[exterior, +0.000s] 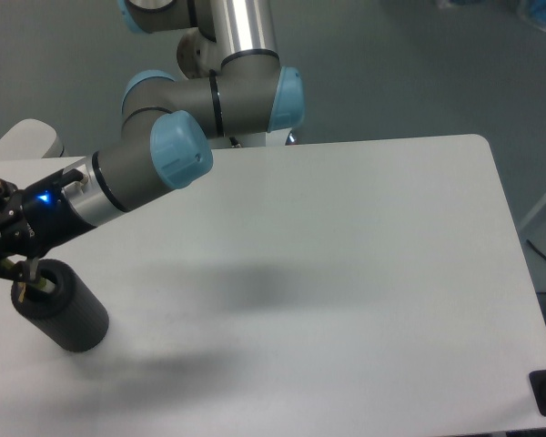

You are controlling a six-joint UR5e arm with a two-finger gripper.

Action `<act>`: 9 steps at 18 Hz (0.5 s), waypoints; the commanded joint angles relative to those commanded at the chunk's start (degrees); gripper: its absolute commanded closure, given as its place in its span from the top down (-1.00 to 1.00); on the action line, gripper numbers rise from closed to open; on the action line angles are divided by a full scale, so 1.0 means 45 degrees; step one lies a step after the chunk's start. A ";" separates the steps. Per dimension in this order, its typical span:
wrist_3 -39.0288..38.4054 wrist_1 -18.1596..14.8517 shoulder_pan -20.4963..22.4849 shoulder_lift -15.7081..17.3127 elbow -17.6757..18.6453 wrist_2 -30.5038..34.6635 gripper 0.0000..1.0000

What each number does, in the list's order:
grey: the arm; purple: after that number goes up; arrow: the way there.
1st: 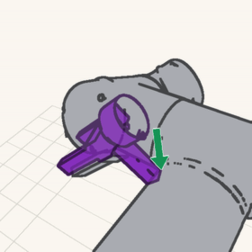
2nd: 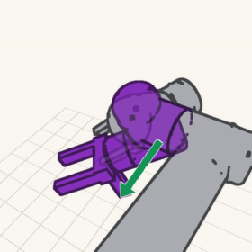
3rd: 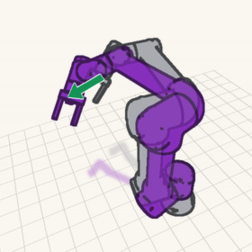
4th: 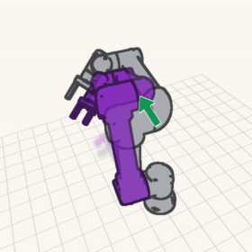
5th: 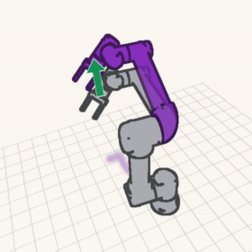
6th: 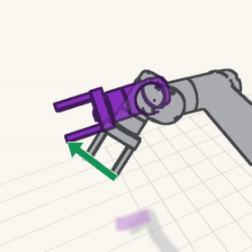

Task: Insert the flowers into the vase
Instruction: 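Lower the tulip stems down into the black vase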

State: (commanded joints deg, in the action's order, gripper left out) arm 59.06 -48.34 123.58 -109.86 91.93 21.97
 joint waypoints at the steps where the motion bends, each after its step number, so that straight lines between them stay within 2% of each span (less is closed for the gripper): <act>1: 0.0213 0.0000 -0.0020 -0.0019 0.0097 0.0039 -0.89; 9: 0.1893 -0.0020 -0.0039 -0.0312 0.1133 0.0137 -0.73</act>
State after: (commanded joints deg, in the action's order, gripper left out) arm 67.58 -48.43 123.40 -111.27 97.03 22.59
